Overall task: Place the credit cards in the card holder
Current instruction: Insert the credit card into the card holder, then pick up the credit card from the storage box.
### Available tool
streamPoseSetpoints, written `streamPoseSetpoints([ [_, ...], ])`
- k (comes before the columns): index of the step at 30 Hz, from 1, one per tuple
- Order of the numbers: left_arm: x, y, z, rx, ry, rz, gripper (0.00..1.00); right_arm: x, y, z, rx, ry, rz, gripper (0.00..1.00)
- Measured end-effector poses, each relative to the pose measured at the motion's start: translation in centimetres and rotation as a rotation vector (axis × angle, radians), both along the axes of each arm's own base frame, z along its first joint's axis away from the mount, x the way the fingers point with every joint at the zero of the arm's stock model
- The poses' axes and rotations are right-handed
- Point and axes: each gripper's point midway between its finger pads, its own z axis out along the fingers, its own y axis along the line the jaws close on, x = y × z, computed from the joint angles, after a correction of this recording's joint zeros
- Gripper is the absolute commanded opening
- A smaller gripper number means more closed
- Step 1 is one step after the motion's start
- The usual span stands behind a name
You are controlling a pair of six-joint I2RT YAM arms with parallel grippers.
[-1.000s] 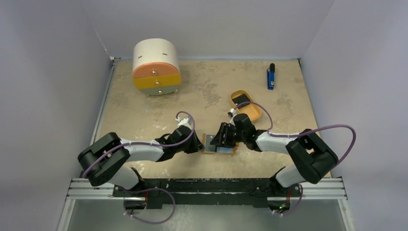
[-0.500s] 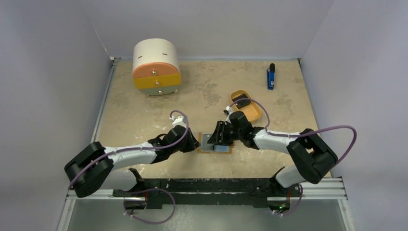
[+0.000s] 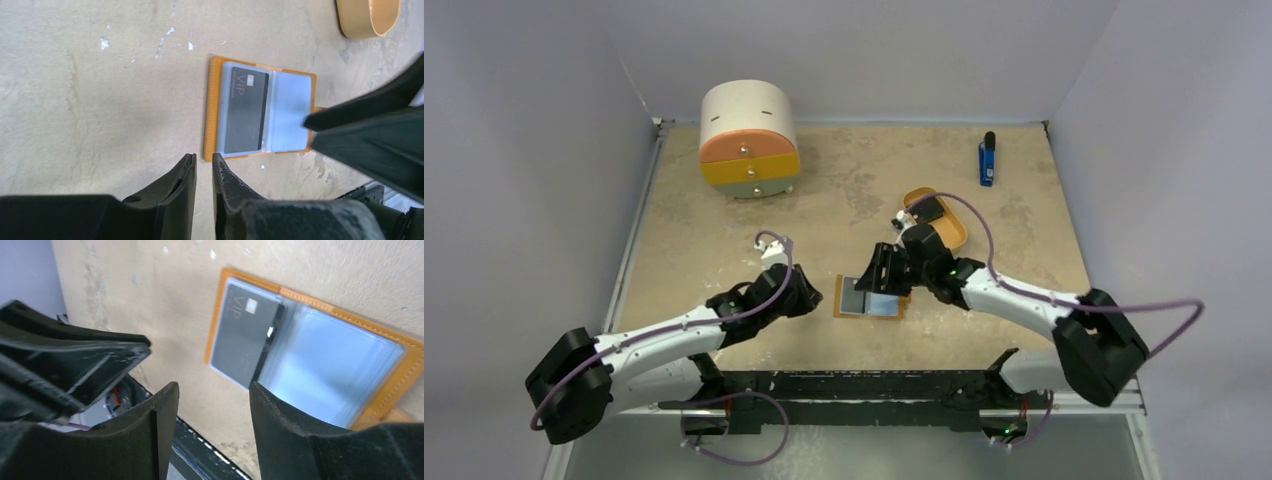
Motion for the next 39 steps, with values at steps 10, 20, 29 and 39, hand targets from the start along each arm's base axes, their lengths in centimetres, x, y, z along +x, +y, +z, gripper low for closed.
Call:
streamPoseSetpoints([
  [10,1.6,2.0,6.0,0.027,-0.132,0.076,0.56,5.2,-6.1,15.4,-0.026,-0.412,-0.315,0.76],
  [20,2.1,5.8,8.5,0.084,-0.209,0.215,0.66,12.9,-16.4,11.7,-0.037,-0.311,-0.863,0.7],
  [29,1.3,5.6,7.6,0.075,-0.171,0.186,0.65,17.5,-18.3,4.1,-0.057,-0.1,-1.059,0.71],
  [39,0.6,5.6,5.0,0.081,-0.115,0.179,0.64,20.0,-17.9,0.2,-0.062,0.003,-1.128,0.68],
])
